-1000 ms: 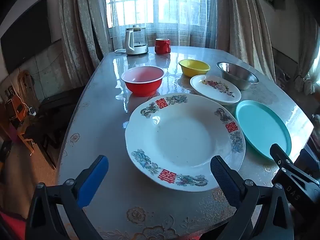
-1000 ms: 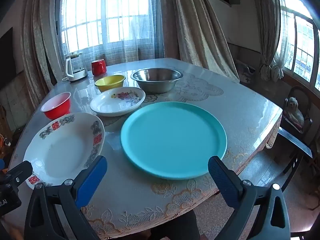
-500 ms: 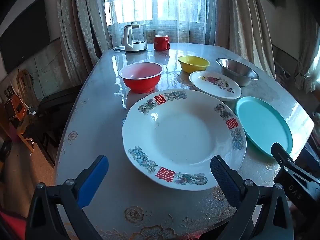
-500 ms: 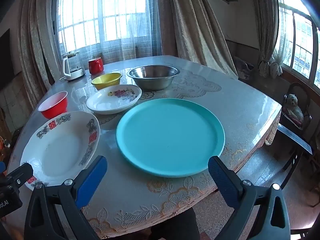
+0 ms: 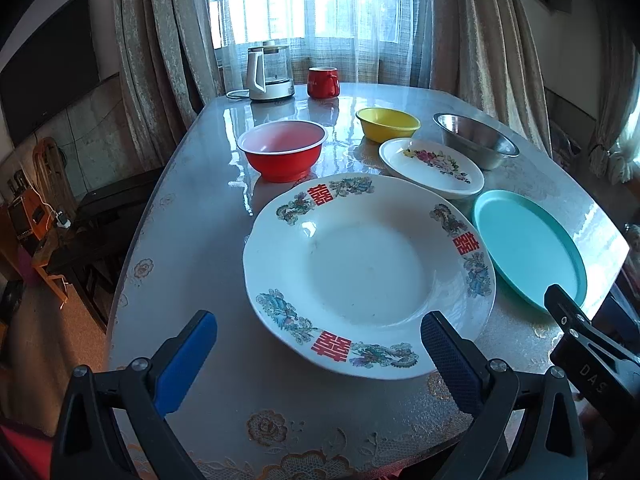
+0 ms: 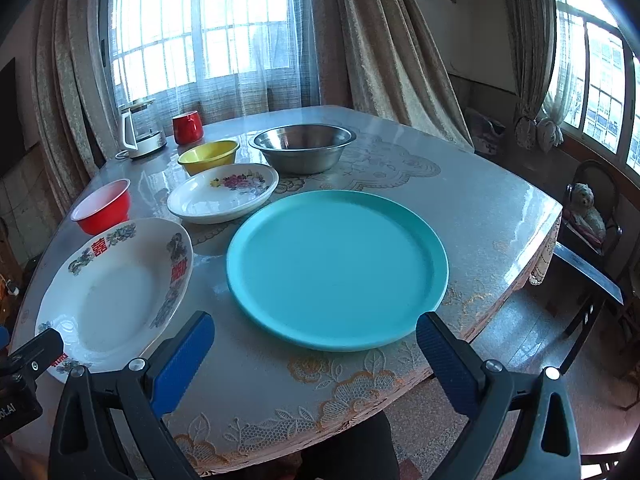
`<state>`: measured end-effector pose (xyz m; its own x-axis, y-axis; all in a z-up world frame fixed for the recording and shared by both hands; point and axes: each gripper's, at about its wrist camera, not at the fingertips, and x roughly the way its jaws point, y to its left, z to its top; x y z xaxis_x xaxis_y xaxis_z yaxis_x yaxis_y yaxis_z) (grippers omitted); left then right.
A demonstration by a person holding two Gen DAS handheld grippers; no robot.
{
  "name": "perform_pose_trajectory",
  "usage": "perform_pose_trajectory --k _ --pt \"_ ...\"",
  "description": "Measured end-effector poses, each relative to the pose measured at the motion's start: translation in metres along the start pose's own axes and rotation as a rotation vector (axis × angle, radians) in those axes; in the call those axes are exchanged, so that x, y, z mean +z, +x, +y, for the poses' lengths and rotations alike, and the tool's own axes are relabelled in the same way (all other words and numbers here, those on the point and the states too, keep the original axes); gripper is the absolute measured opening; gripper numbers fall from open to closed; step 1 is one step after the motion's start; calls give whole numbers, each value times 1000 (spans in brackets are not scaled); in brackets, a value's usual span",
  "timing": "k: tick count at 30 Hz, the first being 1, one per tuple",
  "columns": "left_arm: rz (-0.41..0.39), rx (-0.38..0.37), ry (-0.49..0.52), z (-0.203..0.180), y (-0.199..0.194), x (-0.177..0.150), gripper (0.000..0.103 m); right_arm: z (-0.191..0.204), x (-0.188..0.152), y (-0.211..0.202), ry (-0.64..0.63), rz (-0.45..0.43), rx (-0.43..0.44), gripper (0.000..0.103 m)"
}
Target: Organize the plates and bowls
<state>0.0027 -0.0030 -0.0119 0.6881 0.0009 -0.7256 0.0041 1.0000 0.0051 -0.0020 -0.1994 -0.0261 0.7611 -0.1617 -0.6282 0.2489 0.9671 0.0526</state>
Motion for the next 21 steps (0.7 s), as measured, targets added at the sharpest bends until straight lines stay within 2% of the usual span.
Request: perform_pose_trajectory --k 21 --pt "4 -5 2 1 0 1 103 0 -1 2 0 12 10 103"
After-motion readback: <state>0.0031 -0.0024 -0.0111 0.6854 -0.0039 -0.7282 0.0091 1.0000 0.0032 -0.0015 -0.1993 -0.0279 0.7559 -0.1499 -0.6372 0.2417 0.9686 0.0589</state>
